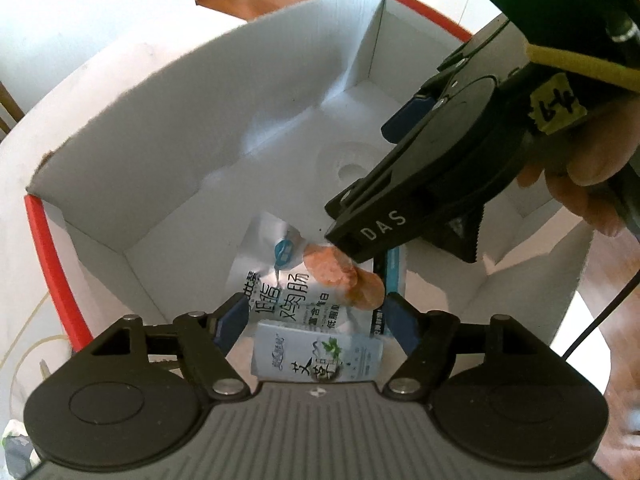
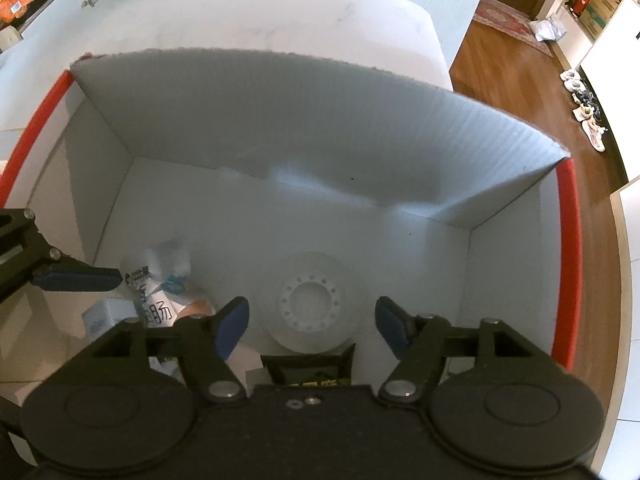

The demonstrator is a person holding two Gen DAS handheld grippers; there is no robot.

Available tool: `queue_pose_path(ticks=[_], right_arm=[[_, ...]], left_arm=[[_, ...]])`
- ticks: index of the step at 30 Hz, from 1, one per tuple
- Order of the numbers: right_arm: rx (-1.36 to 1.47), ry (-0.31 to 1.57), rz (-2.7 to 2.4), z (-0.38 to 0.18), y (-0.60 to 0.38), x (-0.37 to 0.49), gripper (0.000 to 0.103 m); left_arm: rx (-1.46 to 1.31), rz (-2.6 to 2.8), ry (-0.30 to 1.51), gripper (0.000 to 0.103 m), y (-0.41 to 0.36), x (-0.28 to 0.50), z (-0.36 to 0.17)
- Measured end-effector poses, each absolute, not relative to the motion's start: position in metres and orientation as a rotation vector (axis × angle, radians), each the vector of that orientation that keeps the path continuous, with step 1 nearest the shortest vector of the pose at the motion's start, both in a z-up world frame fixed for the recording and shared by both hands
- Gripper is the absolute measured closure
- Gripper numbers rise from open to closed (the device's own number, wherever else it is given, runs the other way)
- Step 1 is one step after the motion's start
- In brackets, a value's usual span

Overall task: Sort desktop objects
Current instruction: 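Lower the drink box with left tool while right tool lowers tape roll, open both, then withdraw both tools from the box back over the table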

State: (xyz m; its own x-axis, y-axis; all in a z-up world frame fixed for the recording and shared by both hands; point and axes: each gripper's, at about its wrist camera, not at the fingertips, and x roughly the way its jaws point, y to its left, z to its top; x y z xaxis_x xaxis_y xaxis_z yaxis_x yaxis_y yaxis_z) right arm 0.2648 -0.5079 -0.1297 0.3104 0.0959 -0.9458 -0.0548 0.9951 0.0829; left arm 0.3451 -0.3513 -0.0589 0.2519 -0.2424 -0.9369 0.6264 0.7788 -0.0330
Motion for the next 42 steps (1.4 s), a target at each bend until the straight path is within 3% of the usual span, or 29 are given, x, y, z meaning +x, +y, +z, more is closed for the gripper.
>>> queue_pose_path(ticks=[14,29,32,42], right_arm=[[0.072,1.187,0.072,-0.103,-0.522,0.232,0.027],[0.131,1.106,0.033,-0.072,-0.526,0.208,0.024],[0.142,1.091,0.026,-0.064,-0.526,0.204,0.024],[0.179,1.038,-0.010,-0.037,-0.510,0.178,0.024]], left_arm=[[0.352,-0.623,1.099,0.025,-0.336,0.324,-0.030],[0.285,-0.637,1.006,0.011,-0.328,0.308,-0.020],[0.267,-0.640,0.984,0.000,-0.322,0.301,-0.012],[0.259,-0.662,0.919,0.000,-0.300,0.283,0.003]])
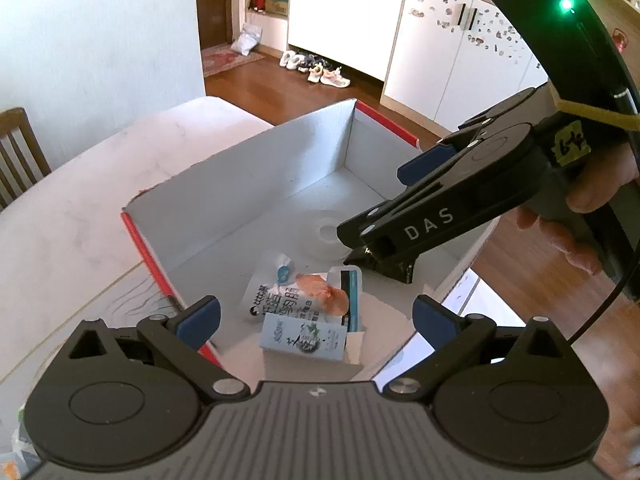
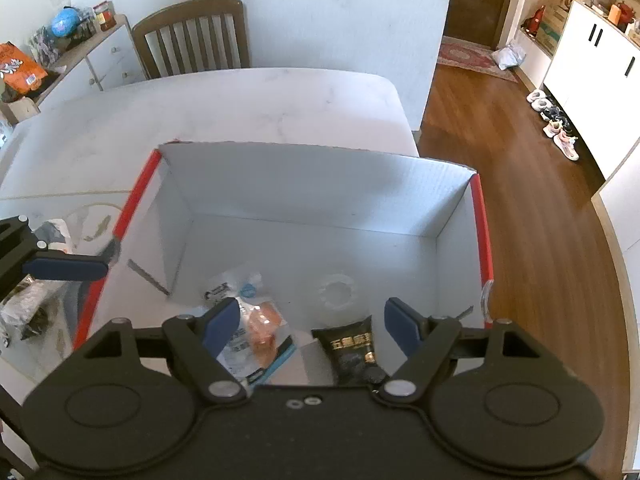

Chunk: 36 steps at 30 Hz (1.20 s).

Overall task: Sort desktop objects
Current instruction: 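Withdraw both tools from the box back over the table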

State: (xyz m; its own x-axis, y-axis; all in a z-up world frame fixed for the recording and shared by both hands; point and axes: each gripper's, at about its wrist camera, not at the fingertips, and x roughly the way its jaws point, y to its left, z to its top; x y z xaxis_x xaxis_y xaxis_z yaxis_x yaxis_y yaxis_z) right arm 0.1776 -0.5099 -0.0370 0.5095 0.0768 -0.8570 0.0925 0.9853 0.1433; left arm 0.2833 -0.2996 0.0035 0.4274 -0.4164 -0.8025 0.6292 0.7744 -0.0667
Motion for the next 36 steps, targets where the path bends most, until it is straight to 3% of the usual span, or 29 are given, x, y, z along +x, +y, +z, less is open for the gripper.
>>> queue_pose_path(ticks=[28,36], right_arm=[[0.233,0.925,-0.032,0.011,-0.396,0.130,0.023],[0.228,0.909,0.019,0.017,-0.352,0.127,0.018]], left_arm=[[0.199,-0.638,0.799,0.000,-0.179,0.204,0.034],[0.193,-0.606,0.766,0.000,-0.144,0.183,0.034]])
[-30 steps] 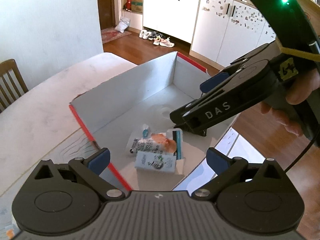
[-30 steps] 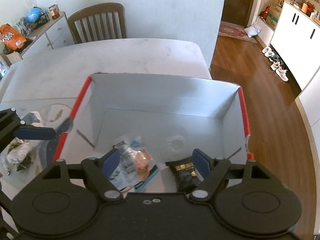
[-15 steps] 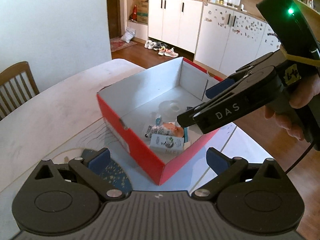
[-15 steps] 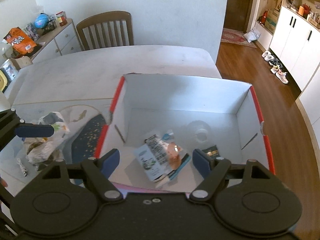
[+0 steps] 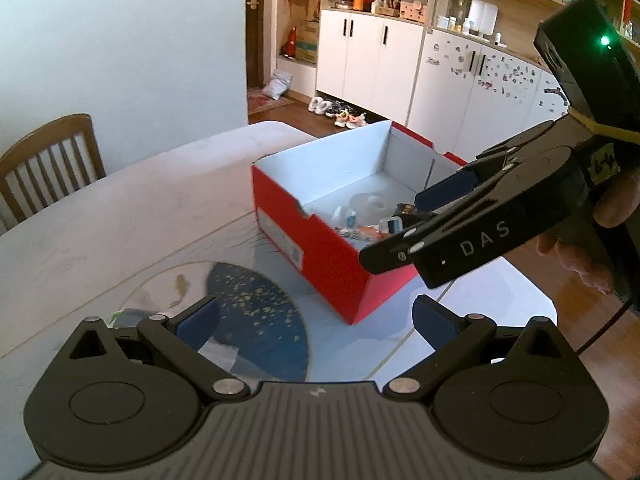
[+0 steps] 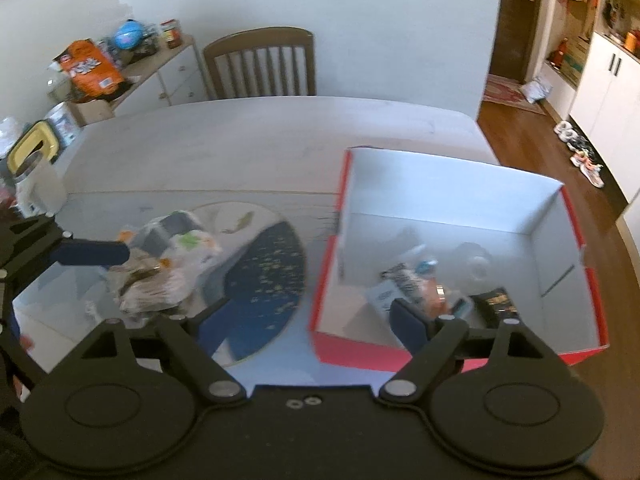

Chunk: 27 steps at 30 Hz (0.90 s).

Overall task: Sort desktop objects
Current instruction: 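Withdraw both tools from the box back over the table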

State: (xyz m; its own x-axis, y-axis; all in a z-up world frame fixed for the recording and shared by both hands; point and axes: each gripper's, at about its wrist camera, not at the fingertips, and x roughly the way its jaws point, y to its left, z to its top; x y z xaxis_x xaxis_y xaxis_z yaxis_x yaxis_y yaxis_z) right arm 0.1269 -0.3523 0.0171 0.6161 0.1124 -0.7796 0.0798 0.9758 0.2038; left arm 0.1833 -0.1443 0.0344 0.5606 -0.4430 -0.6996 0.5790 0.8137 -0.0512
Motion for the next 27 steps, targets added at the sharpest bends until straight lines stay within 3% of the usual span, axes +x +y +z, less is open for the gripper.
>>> queue_pose_path(ticks=[27], right_arm=[[0.231,0.916,0.059,0.009,-0.258,0.151,0.016]], left_arm=[[0.087,-0.472,0.854,0.000,-0.008,0.166,-0.014]])
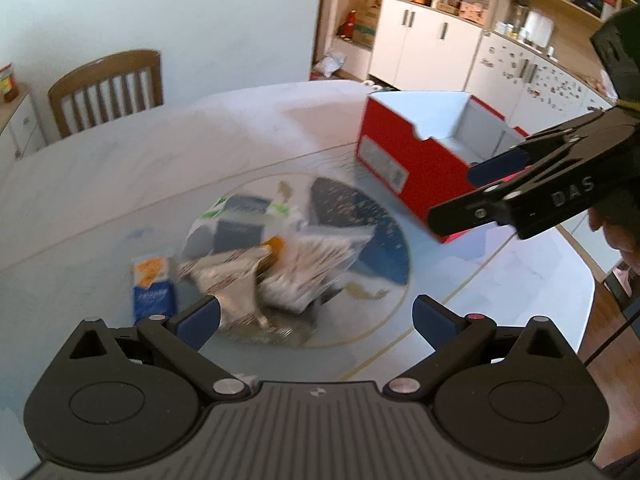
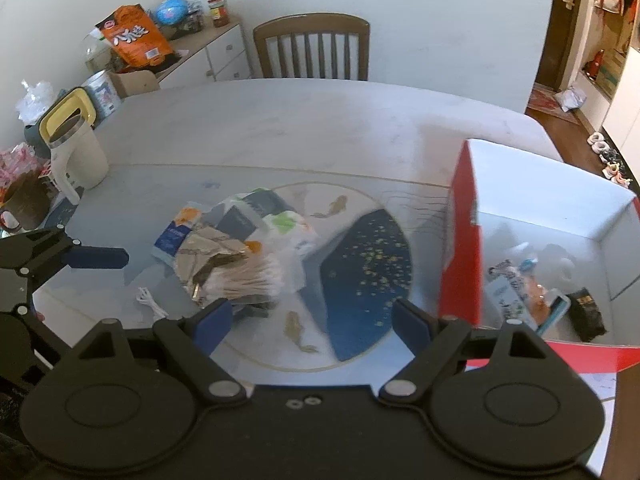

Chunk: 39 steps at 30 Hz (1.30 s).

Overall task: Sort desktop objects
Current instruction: 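Withdraw both tools from the box back over the table, then grasp the white USB cable with left tool while right tool grasps cotton swab bag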

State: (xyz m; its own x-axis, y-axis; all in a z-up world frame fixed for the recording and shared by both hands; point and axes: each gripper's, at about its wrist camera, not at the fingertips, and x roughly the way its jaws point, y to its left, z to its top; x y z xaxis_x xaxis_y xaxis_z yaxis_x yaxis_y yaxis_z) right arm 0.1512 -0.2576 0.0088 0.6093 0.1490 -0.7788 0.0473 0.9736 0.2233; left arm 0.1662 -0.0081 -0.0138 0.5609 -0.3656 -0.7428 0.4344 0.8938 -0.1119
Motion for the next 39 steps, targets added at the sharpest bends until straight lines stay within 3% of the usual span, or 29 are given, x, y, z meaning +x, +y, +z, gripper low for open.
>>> queue_pose_path(ticks=[27,39], right_arm=[[0.344,0.965,0.020,-0.034,-0.226,0.203,0.019],[0.542,0.980,-0.034,-0.058,-0.240,0.221,0.025]], left_arm=[[0.119,-0.357,0.933,0.000,0.050,0.174,-0.089],[0.095,-0.356,0.964,0.000,0.053,0.185,-0.100]])
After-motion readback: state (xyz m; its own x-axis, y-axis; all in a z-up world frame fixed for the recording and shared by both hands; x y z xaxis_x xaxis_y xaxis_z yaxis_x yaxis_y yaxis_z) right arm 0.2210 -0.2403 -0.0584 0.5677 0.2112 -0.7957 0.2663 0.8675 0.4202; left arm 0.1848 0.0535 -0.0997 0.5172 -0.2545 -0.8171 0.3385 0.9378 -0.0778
